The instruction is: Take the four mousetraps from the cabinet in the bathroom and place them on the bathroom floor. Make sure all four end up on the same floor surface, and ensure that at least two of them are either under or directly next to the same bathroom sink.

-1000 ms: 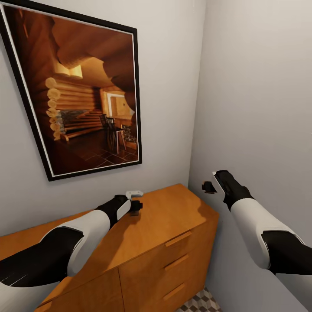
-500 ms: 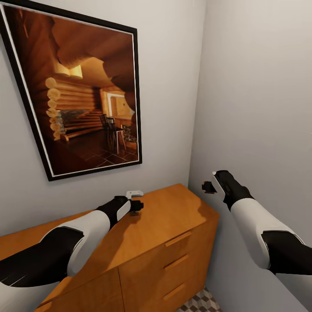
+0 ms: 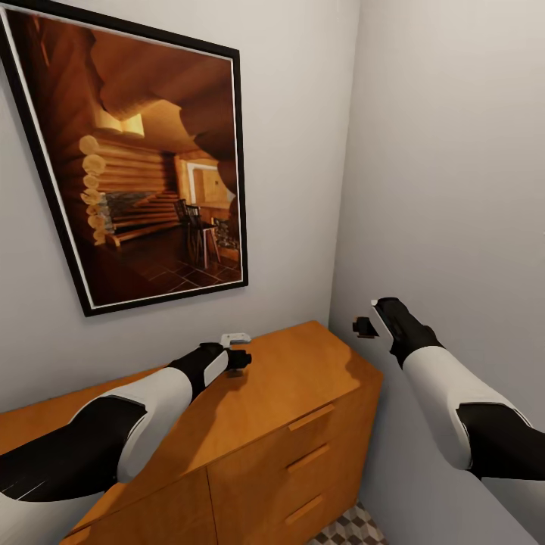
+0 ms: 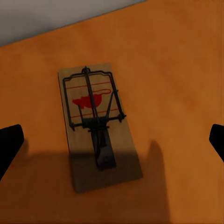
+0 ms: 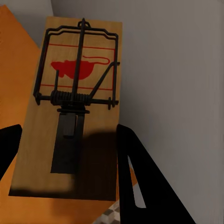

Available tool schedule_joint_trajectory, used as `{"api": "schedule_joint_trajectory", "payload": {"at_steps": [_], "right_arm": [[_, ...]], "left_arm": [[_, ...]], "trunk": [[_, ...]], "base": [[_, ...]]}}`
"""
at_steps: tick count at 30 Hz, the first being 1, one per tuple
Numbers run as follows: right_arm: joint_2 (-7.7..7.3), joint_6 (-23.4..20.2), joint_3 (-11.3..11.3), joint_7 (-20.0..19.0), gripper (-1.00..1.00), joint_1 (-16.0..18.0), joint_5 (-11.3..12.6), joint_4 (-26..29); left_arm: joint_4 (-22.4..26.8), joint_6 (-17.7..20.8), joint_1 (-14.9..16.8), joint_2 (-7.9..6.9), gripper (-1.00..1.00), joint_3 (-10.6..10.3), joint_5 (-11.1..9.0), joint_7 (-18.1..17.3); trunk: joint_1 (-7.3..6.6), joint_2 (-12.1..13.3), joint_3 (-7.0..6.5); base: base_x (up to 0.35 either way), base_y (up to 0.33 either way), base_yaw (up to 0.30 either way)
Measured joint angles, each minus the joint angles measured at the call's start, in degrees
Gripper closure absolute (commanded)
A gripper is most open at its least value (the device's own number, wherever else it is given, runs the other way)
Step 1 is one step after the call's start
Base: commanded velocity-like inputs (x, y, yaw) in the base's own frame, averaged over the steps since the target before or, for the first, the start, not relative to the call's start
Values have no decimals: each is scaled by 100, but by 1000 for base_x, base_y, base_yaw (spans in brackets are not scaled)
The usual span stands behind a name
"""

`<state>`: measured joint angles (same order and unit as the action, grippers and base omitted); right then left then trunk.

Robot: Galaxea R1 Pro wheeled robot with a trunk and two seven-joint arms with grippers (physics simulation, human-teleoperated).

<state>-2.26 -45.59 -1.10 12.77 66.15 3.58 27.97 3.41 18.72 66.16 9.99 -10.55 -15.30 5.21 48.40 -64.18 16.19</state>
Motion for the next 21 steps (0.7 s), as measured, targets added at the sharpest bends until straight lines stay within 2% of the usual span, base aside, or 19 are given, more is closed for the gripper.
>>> {"api": "schedule_joint_trajectory", "payload": {"at_steps": [21], "right_arm": [[22, -32, -16, 2, 100, 0, -19, 48]], "left_arm": [[-13, 53, 0, 0, -100, 1, -9, 38]], "trunk": [[0, 0, 0]], "base": [[0, 0, 0]]}}
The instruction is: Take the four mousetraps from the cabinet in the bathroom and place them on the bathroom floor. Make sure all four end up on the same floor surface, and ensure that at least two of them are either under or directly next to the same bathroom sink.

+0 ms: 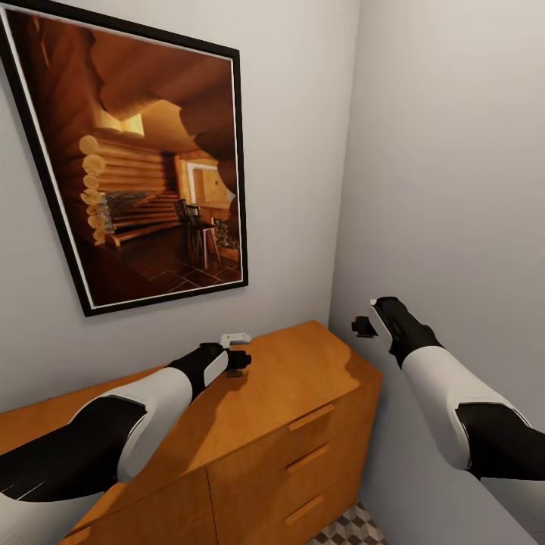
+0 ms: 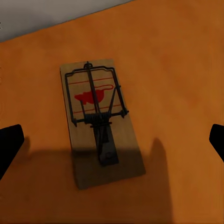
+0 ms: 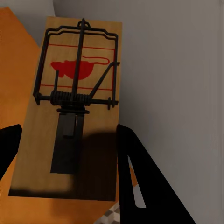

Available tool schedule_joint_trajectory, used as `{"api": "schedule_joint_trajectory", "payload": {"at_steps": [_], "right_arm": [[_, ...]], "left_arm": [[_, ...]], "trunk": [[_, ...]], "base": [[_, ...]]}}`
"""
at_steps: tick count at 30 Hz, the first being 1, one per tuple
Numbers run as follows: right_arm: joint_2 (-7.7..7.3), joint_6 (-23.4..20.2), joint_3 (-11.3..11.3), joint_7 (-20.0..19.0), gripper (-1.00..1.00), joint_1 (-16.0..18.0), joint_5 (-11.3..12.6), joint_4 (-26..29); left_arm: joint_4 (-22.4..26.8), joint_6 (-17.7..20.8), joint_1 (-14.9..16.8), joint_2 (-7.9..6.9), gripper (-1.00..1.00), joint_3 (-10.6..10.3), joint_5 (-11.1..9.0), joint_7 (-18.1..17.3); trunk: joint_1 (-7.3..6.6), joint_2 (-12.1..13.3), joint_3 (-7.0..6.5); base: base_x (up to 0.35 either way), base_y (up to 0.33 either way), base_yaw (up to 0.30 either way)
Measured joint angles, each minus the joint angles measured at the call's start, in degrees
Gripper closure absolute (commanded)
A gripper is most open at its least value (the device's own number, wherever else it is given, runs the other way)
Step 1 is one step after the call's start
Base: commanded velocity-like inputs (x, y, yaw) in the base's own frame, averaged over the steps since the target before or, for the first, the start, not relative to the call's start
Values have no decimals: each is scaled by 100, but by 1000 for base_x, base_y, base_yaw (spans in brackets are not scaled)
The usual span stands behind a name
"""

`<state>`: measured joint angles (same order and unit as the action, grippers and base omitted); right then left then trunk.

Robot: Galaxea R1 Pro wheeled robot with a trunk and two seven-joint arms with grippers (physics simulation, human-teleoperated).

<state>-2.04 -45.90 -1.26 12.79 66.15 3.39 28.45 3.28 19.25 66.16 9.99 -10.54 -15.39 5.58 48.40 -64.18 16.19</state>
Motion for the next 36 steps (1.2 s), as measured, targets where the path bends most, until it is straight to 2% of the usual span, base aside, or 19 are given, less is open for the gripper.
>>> {"api": "schedule_joint_trajectory", "payload": {"at_steps": [4, 11, 17, 36], "right_arm": [[8, -42, -7, 6, 100, 0, 0, 50], [75, -195, -167, 16, 100, -1, -3, 77], [106, -196, -233, 13, 100, -1, -3, 83], [110, -183, -255, 16, 100, -1, -8, 81]], "left_arm": [[-3, 0, 0, 0, -100, 0, 0, 1], [-11, 1, 0, 0, -100, 1, -5, -7], [-13, -22, 0, 0, -100, 2, -3, -9], [-13, -47, 0, 0, -100, 2, -4, 17]], "trunk": [[65, -119, 54], [219, -400, 179], [220, -401, 180], [220, -401, 180]], "base": [[0, 0, 0], [0, 0, 0], [0, 0, 0], [0, 0, 0]]}}
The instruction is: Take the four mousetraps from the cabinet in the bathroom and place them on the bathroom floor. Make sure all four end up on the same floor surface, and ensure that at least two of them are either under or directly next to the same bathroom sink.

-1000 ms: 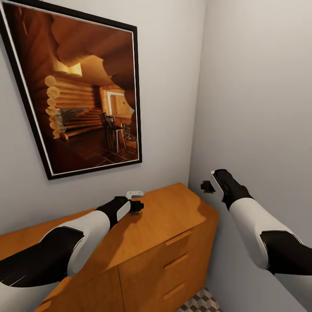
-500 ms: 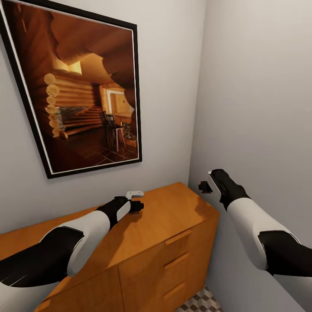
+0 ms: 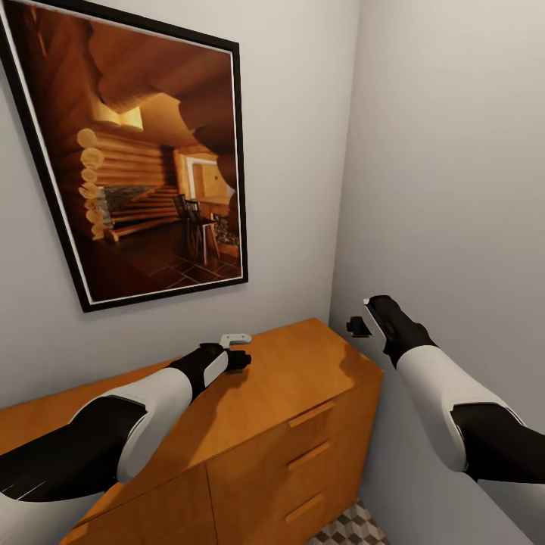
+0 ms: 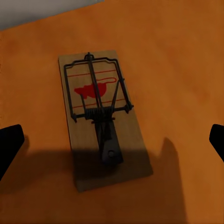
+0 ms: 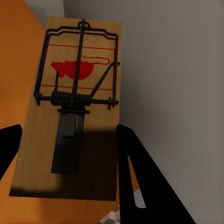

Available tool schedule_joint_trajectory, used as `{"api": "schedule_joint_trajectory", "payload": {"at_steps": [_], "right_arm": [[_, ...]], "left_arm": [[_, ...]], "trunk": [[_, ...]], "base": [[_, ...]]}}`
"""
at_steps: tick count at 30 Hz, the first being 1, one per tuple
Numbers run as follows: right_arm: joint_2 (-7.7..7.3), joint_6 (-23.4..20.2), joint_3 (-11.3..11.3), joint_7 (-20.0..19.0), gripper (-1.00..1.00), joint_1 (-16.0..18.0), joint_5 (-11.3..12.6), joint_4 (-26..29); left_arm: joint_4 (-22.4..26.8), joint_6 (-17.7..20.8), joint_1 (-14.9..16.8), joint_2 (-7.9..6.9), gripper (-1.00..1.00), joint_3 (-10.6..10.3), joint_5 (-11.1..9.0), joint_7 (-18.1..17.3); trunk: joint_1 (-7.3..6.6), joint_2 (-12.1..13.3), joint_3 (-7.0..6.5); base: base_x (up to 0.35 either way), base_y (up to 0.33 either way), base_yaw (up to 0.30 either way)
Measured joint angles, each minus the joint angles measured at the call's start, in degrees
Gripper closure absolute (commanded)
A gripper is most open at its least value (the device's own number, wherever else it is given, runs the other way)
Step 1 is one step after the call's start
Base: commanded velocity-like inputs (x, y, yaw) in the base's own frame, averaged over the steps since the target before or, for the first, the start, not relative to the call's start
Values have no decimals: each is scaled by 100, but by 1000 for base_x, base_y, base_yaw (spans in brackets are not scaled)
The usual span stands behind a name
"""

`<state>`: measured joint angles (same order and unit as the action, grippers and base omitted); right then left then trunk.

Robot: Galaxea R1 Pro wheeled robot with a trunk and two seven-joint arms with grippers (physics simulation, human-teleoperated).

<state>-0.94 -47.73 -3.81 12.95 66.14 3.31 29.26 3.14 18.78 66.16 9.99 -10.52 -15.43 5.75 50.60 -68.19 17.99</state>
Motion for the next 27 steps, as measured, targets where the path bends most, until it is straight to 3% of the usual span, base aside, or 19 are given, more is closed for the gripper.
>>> {"api": "schedule_joint_trajectory", "payload": {"at_steps": [10, 23, 27], "right_arm": [[-6, 2, -7, 2, 100, 0, -1, -3], [-19, 5, -15, -6, 100, 0, -2, -5], [-26, 8, -15, -6, 100, 0, -1, -5]], "left_arm": [[6, -1, 0, 0, -100, 0, 3, 10], [8, -2, 0, 0, -100, 0, 4, 19], [8, -2, 0, 0, -100, 0, 4, 19]], "trunk": [[219, -400, 179], [220, -401, 180], [307, -560, 251]], "base": [[0, 0, 0], [0, 0, 0], [0, 0, 0]]}}
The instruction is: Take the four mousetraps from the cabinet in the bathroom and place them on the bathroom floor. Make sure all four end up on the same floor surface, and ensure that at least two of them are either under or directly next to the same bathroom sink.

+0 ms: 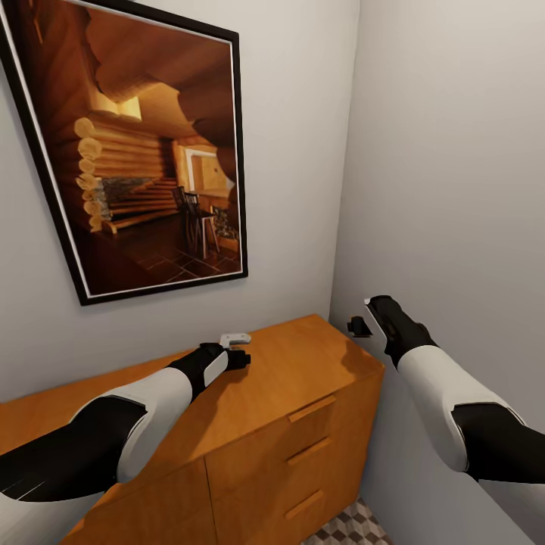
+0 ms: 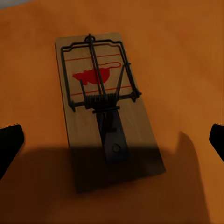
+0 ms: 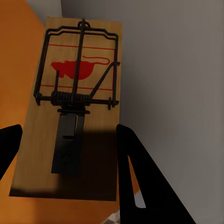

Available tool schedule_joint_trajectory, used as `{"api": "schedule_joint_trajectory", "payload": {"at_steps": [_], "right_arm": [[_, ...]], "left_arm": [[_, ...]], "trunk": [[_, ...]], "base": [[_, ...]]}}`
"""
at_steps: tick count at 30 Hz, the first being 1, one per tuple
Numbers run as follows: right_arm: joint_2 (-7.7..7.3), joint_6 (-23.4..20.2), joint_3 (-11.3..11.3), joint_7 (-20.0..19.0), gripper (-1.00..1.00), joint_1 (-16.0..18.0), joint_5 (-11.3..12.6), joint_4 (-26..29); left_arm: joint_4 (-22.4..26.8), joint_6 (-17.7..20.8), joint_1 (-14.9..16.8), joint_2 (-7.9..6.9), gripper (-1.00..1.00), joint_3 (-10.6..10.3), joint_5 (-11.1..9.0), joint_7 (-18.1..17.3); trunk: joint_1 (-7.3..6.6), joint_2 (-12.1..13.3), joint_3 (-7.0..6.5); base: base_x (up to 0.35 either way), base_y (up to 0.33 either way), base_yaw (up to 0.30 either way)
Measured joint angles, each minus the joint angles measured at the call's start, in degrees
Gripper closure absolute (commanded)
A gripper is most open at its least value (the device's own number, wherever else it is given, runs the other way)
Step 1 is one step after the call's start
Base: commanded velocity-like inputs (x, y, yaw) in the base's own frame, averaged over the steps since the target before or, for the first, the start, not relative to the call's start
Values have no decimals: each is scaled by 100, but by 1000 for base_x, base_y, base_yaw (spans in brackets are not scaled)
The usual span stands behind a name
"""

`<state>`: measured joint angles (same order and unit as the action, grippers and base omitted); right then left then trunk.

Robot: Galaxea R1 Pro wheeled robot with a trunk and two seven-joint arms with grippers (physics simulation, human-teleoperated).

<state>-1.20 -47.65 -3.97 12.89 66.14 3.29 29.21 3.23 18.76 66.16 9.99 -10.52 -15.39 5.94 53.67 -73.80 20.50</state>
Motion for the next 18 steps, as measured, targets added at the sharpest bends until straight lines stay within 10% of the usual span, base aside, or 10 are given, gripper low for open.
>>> {"api": "schedule_joint_trajectory", "payload": {"at_steps": [18], "right_arm": [[-8, 1, -8, 0, 100, 0, 0, 0]], "left_arm": [[0, 0, 0, 0, -100, 0, 0, 0]], "trunk": [[111, -202, 90]], "base": [[0, 0, 0]]}}
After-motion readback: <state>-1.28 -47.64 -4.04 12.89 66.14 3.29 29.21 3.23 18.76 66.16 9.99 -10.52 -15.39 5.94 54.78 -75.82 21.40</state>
